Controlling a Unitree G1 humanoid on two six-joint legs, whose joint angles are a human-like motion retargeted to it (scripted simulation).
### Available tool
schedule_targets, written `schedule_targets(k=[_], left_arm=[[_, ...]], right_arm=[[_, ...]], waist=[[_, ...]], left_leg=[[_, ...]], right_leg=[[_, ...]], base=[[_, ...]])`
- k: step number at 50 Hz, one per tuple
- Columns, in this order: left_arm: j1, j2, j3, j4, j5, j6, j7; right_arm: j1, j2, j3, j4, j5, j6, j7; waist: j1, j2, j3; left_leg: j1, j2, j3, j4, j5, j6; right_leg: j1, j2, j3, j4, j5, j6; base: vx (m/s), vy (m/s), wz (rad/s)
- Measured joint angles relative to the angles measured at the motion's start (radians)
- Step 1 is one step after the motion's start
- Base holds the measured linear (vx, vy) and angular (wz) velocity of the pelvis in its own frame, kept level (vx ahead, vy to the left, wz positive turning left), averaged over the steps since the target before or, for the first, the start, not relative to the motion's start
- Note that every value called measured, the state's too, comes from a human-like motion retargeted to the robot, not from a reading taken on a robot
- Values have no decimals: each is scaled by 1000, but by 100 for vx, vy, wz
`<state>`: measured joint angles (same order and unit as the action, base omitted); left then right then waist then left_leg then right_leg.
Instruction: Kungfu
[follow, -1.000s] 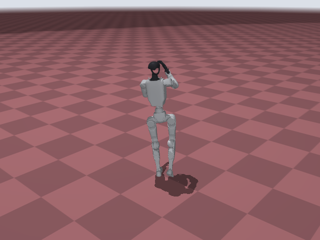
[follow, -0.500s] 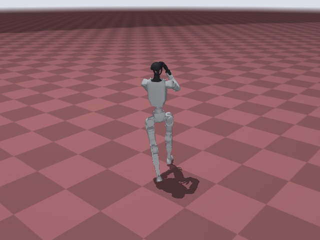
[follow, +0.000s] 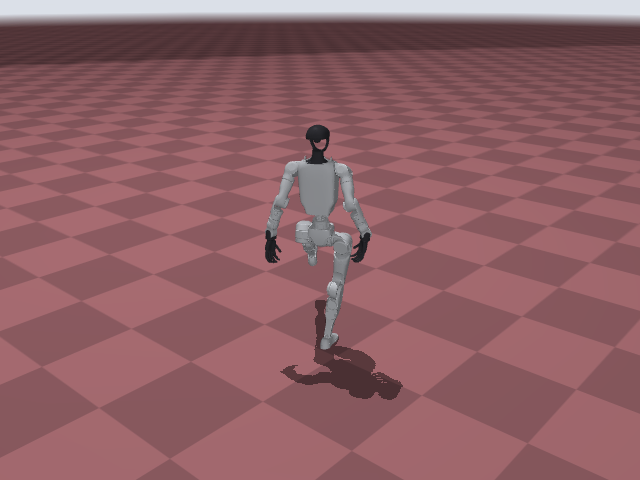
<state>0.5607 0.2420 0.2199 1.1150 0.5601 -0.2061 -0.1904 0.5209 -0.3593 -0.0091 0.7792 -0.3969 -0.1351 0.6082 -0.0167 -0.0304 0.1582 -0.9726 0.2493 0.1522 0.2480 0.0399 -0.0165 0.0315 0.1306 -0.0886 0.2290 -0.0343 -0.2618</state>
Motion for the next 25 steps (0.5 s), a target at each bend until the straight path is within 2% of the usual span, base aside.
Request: schedule_targets(k=[3, 5, 7, 9, 10, 12, 17, 20, 23, 25], left_arm=[[86, 6, -82, -100, -4, -17, -166], [146, 12, -114, -147, 38, -31, -311], [201, 6, -140, -195, 66, -54, -383], [239, -4, -152, -228, 72, -94, -373], [256, -8, -157, -244, 76, -119, -355], [262, -10, -160, -252, 90, -142, -336], [218, 23, -142, -248, 122, -120, -344], [147, 65, -75, -259, 200, -53, -315], [44, 113, 7, -273, 286, 44, -227], [-45, 149, 61, -301, 285, 107, -163]], right_arm=[[33, 4, 33, -5, -34, -82, 98], [40, 21, 73, 21, -59, -108, 186], [45, 36, 103, 33, -64, -84, 280], [45, 61, 110, 42, -37, -83, 313], [44, 79, 113, 46, -9, -89, 319], [48, 98, 113, 37, 20, -95, 301], [74, 91, 91, 15, -80, -181, 213], [81, 94, 73, 40, -115, -133, 223], [75, 104, 41, 37, -148, -69, 240], [70, 116, 4, 28, -167, -48, 193]], waist=[[-62, 5, 16], [-98, -8, -29], [-110, -23, -95], [-120, -38, -133], [-137, -39, -147], [-171, -27, -171], [-247, -18, -282], [-274, -15, -334], [-279, -22, -321], [-291, -19, -296]], left_leg=[[-90, -14, 81, 259, 54, 86], [-154, 0, 113, 532, 44, 121], [-158, 100, 203, 864, -1, 159], [-113, 186, 248, 1136, -49, 173], [-89, 218, 234, 1293, -69, 164], [-72, 197, 163, 1493, -71, 106], [23, 51, 78, 1821, -16, -92], [66, -17, 106, 1856, 3, -102], [101, -19, 150, 1783, 0, -89], [106, 4, 163, 1707, -32, -50]], right_leg=[[20, 29, 61, -5, -104, 0], [-16, 35, 52, 14, -121, 0], [-54, 5, 33, 25, -138, 0], [-70, -2, 57, 30, -153, 0], [-78, 8, 72, 32, -161, 0], [-86, 25, 73, 11, -161, 0], [-142, 4, -2, -47, -153, 3], [-172, -23, -43, -68, -151, 40], [-165, -26, -33, -73, -162, 57], [-149, -19, -35, -73, -174, 61]], base=[[20, 5, 105], [28, -15, 71], [29, -3, -8], [32, -11, -6], [25, -24, 35], [18, -24, 48], [24, -36, 40], [19, -18, 34], [7, -4, 2], [13, -5, 7]])
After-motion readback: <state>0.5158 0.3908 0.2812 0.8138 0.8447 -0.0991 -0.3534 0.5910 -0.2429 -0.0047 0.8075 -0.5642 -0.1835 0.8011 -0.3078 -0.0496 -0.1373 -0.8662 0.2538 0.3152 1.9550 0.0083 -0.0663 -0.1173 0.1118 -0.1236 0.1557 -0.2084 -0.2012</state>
